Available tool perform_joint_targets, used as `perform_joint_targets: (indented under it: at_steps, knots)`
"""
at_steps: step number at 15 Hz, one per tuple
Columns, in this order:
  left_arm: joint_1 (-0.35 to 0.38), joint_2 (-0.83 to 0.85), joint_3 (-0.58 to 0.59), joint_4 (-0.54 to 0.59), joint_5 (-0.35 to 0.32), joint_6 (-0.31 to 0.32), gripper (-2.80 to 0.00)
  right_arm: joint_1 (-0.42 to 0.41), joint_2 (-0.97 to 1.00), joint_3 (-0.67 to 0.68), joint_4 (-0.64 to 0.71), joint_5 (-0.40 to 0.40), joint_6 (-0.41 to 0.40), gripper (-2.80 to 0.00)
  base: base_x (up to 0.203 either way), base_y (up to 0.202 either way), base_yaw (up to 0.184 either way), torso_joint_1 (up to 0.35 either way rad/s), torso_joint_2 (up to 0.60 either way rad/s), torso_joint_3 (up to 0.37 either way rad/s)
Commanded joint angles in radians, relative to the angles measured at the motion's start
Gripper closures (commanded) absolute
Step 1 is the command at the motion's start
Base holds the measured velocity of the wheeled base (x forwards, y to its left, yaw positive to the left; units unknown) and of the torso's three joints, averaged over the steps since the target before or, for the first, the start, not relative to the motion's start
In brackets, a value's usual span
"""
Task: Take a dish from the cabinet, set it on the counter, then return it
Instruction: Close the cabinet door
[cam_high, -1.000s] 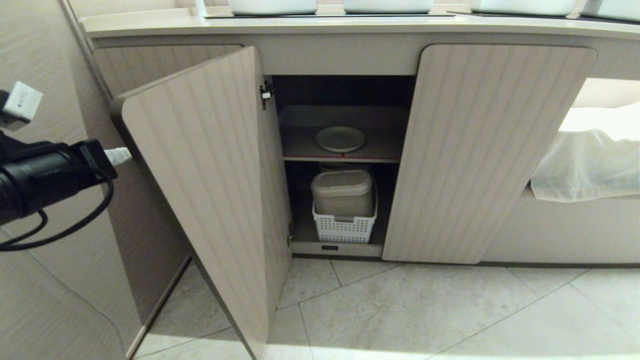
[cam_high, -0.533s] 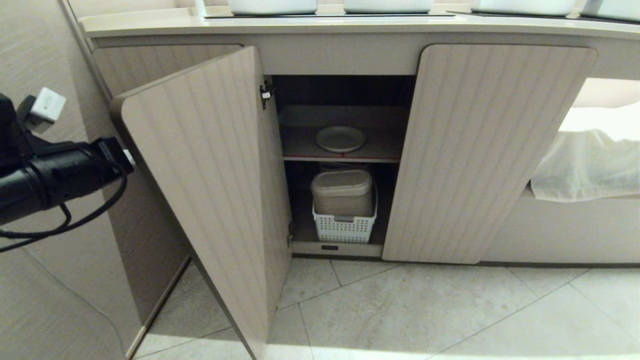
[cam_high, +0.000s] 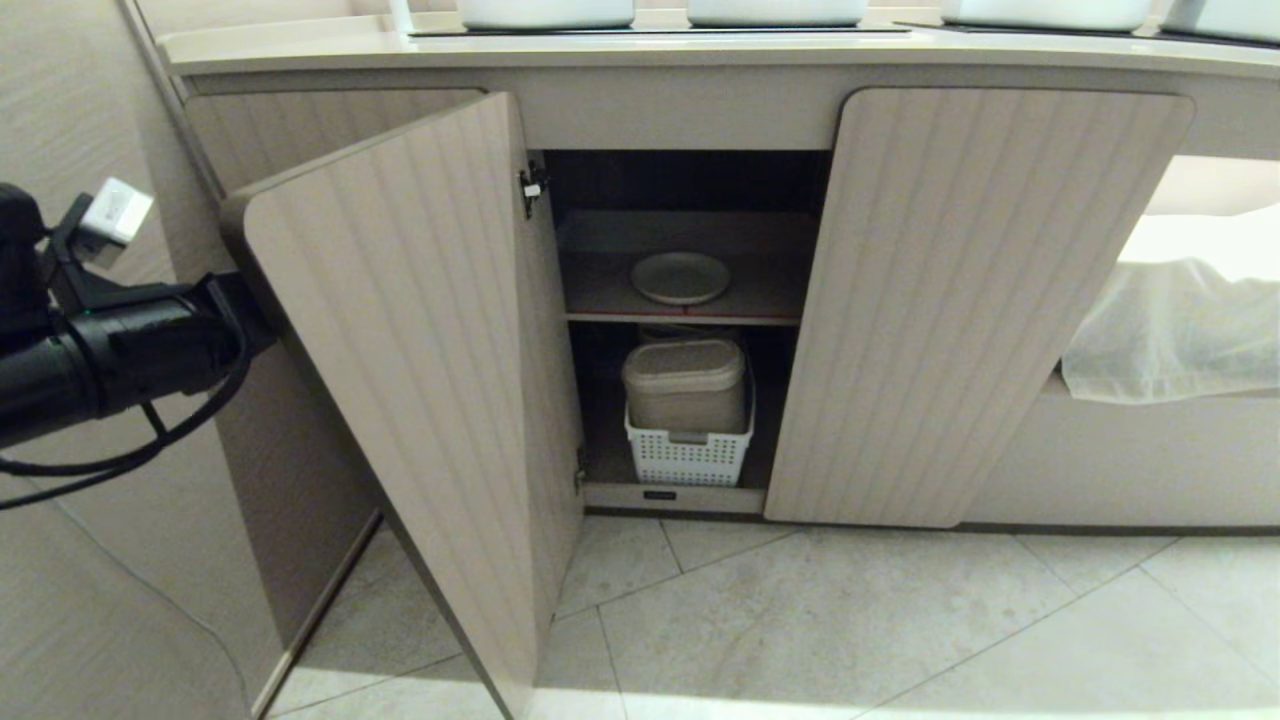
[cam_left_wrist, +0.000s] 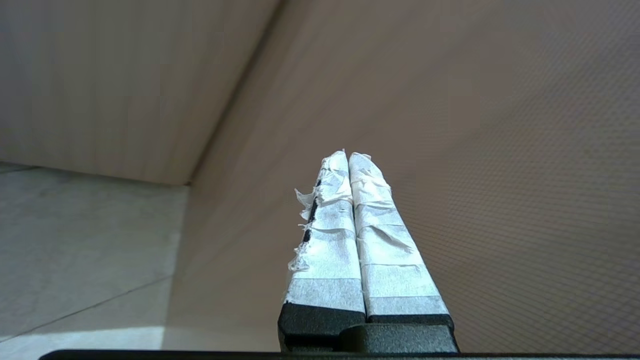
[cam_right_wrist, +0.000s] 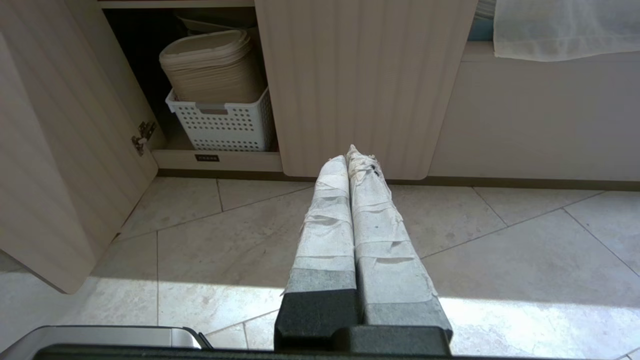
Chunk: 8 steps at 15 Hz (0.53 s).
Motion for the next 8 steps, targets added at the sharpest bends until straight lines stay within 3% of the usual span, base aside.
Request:
perform_joint_targets:
  at_steps: [1,4,6,8]
  knots:
    - [-0.003,-0.001,0.0,-0.002,-0.024,-0.003,0.0,0.0,0.002,0.0,-0.001,0.0,0.0,0.0,0.0,0.0,0.0,0.0,0.0,0.0]
    - [-0.032,0.003,0.001,0.0,-0.039,-0.013,0.0,0.0,0.0,0.0,-0.001,0.0,0.0,0.0,0.0,0.0,0.0,0.0,0.0,0.0]
    - [-0.056,0.001,0.0,-0.004,-0.067,-0.074,0.0,0.0,0.002,0.0,-0.001,0.0,0.0,0.0,0.0,0.0,0.0,0.0,0.0,0.0]
    - [-0.078,0.001,0.0,-0.004,-0.096,-0.094,0.0,0.0,0.0,0.001,-0.001,0.0,0.0,0.0,0.0,0.0,0.0,0.0,0.0,0.0]
